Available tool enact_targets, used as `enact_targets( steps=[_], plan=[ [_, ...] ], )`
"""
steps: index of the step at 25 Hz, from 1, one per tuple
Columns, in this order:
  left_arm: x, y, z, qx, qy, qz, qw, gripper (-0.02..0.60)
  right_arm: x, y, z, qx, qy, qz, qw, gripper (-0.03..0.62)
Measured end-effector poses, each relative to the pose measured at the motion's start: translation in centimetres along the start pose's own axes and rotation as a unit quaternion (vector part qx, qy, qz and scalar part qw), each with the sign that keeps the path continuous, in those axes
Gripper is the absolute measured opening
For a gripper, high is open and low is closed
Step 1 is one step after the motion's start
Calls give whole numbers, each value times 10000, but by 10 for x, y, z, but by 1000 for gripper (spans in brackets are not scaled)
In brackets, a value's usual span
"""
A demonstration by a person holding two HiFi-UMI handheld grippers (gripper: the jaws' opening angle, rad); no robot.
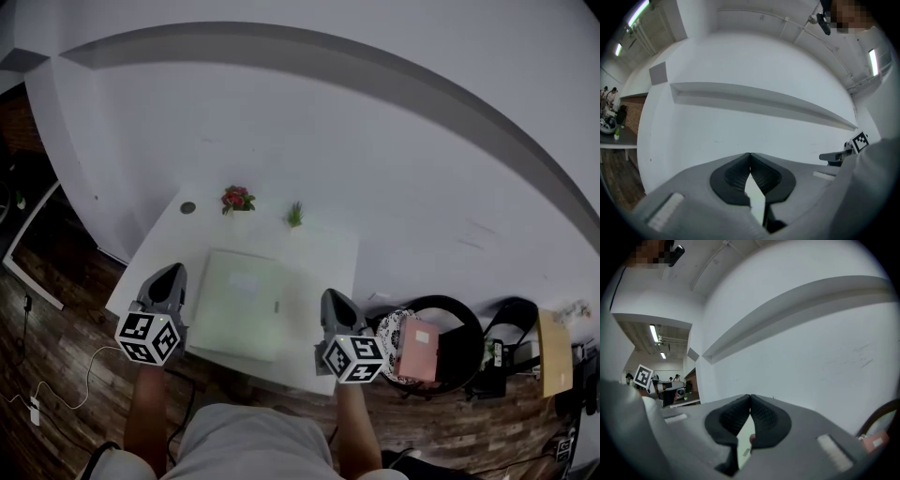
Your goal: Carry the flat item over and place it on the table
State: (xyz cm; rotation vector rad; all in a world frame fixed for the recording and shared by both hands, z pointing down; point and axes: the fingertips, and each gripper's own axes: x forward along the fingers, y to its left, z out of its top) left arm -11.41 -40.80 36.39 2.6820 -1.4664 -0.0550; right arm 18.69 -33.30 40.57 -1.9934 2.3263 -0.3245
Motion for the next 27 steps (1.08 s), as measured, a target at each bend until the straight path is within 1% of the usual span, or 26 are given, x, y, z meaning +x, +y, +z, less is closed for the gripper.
enact_targets(
  steps=[2,5,9,19,27],
  plan=[
    [-1,-1,4,121,-17,-1,9999,8,0,2,6,-113,-42,-10,9999,3],
    [-2,-1,10,204,-70,3,9998,8,-1,4,13,-309,-106,-80,9994,3],
    [-3,-1,12,324,-97,45,9994,8,-1,1,16,-252,-146,-104,9995,3],
    [-3,-6,9,318,-114,-2,9994,6,-7,-6,16,-227,-213,-146,9994,3],
    [-2,-1,15,397,-157,21,9991,6,-3,-8,20,-269,-247,-164,9992,3]
  ],
)
